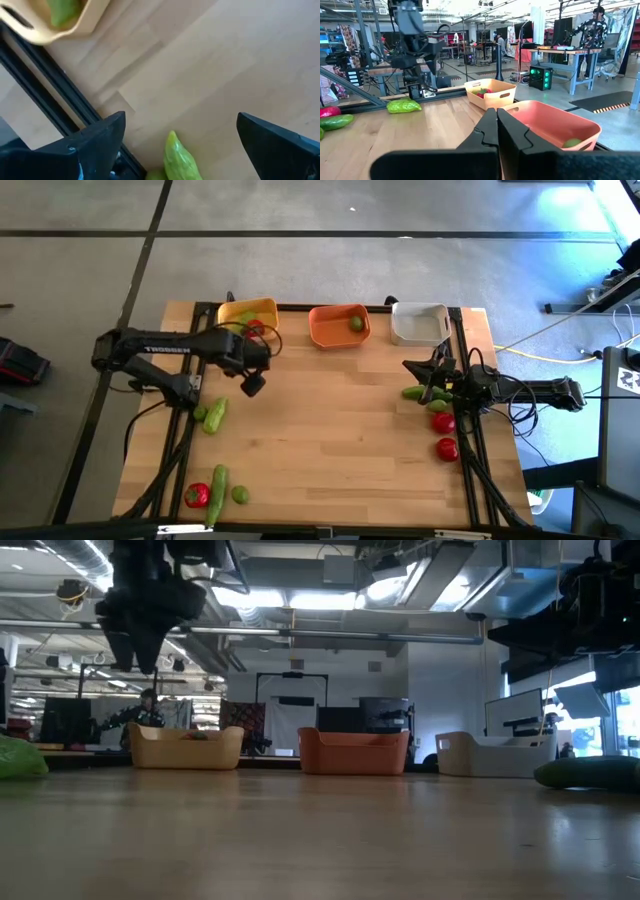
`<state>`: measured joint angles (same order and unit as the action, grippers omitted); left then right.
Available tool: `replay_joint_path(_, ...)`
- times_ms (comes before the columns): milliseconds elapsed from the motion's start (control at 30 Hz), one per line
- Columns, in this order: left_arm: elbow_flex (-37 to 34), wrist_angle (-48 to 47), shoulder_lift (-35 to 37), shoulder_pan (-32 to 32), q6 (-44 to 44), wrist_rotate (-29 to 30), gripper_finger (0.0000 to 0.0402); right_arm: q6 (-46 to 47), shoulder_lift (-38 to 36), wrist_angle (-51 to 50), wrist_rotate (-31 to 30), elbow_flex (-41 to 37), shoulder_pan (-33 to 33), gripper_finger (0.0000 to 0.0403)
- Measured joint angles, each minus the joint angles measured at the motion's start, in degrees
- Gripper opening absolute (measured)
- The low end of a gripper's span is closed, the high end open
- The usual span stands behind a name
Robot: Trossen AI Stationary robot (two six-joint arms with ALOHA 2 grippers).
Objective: Sort produce into baskets
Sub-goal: Put the top left cucumber into the white bin
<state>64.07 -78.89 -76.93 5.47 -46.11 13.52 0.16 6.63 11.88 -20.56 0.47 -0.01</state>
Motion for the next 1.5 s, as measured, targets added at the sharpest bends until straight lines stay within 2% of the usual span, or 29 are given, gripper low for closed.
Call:
replay_joint_path(400,0.0,-3.7,-1.5,-8.6,-13.4,-0.6,0.0375,0.0,0.0,0.0,0.0,0.0,0.0,0.0000)
replay_joint_path(900,-0.3,-6.1,-11.5,-9.9,-11.8,-7.0,0.0375,-0.4,0.0,-1.9,0.0,0.0,0.0,0.0000)
replay_joint_path(1100,-5.1,-5.6,-13.6,-9.9,-10.5,-11.7,0.0375,-0.4,0.0,-1.9,0.0,0.0,0.0,0.0000)
replay_joint_path(1500,-16.2,3.1,-13.6,-9.7,-12.5,-18.0,0.0375,-0.5,0.0,-1.9,0.0,0.0,0.0,0.0000)
